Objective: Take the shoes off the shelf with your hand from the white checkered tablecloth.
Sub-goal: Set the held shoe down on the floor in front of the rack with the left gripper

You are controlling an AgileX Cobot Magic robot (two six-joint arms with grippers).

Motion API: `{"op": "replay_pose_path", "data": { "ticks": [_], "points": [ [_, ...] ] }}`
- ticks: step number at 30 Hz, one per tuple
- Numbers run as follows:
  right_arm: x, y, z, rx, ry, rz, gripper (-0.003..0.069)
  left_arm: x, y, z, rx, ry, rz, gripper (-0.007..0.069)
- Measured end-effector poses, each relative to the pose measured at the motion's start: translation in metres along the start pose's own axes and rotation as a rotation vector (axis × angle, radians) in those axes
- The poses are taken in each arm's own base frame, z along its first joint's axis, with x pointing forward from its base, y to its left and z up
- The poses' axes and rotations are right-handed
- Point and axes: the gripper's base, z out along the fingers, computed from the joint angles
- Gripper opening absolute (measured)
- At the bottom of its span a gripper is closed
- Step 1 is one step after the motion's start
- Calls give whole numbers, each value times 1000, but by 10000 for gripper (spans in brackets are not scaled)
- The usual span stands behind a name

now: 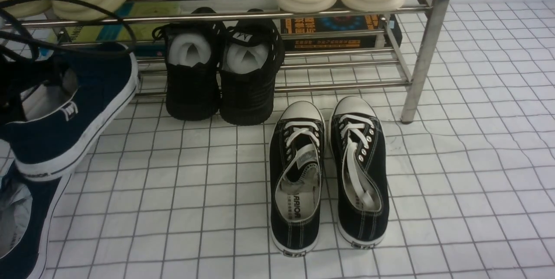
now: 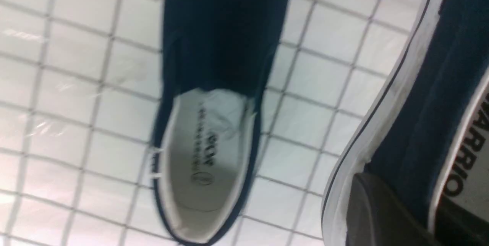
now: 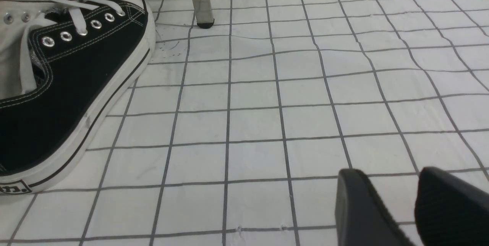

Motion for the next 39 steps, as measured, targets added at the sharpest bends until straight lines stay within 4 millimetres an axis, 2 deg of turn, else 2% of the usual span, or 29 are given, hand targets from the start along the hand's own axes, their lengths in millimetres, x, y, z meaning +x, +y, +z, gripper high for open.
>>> {"op": "replay_pose_path", "data": {
  "ticks": [5,10,14,17,22,29,39],
  "points": [
    [0,0,0,0,0,0,239,11,7,-9,-41,-30,-2,31],
    [0,0,0,0,0,0,239,35,14,-5,-54,4,-37,31],
    [0,0,0,0,0,0,239,56,16,10,-50,73,-81,31],
    [0,0,0,0,0,0,239,71,16,31,-48,125,-124,31],
    [0,0,0,0,0,0,239,83,17,54,-39,131,-155,31],
    [0,0,0,0,0,0,239,90,15,73,9,86,-180,31],
    [0,0,0,0,0,0,239,83,12,76,47,-11,-184,36]
  ]
}}
